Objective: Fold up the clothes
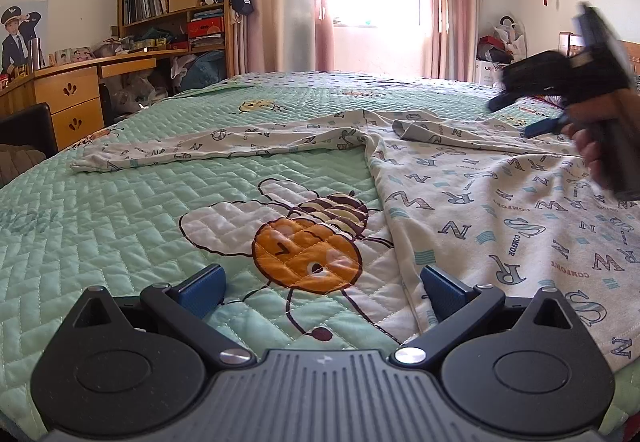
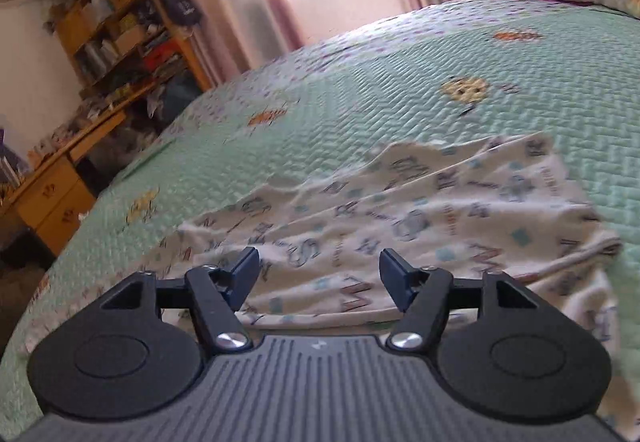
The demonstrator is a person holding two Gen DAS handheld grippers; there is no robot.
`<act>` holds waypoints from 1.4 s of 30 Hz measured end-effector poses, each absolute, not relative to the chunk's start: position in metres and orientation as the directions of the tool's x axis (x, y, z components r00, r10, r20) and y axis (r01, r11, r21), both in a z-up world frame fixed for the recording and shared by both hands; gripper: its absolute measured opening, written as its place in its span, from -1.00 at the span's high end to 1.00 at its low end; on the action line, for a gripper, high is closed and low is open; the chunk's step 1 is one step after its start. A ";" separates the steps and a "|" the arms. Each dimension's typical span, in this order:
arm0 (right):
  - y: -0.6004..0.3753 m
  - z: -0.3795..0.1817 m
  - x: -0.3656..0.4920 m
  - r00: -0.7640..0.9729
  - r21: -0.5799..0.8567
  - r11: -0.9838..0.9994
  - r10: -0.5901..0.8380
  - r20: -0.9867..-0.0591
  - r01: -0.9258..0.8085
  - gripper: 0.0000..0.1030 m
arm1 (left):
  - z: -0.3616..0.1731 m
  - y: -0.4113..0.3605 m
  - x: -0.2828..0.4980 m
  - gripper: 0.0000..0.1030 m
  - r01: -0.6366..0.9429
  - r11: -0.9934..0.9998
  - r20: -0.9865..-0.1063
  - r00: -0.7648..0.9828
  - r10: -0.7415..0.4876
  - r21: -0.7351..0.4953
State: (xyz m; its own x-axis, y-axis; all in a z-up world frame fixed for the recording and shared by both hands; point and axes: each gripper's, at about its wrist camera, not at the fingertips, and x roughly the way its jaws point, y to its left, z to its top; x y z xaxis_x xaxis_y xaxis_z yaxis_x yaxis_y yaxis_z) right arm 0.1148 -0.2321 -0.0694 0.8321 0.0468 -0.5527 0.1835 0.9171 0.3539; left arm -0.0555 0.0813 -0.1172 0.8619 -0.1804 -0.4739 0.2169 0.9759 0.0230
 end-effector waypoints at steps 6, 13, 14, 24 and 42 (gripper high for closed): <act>-0.161 -0.071 0.108 0.844 0.186 0.982 0.073 -0.532 0.031 -0.32 | -0.117 0.082 -0.055 -0.99 0.220 0.975 -0.478 0.858 -0.187 0.013; -0.168 -0.072 0.130 0.777 0.297 0.955 0.173 -0.605 0.019 -0.34 | -0.114 0.084 -0.054 -0.99 0.228 0.974 -0.487 0.851 -0.197 0.004; -0.170 -0.065 0.115 0.811 0.311 0.950 0.167 -0.561 0.019 -0.34 | -0.113 0.085 -0.054 -0.99 0.230 0.973 -0.489 0.849 -0.202 -0.002; -0.320 -0.045 -0.074 0.895 0.371 0.852 -0.217 -0.390 0.368 -0.43 | -0.080 0.161 -0.044 -0.99 0.118 0.856 -0.458 0.804 -0.380 -0.504; -0.461 -0.125 -0.176 0.817 0.655 0.489 -0.375 -0.438 0.576 -0.58 | -0.107 0.297 0.146 -0.99 -0.357 0.296 -0.432 0.866 -0.249 -0.886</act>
State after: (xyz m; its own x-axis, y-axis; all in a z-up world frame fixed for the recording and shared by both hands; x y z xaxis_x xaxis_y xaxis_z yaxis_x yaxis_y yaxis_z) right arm -0.1759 -0.4612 -0.1255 0.8167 -0.3753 -0.4383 0.5762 0.4894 0.6546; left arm 0.1456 0.2967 -0.1067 0.8665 -0.2495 -0.4324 -0.3570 0.2958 -0.8861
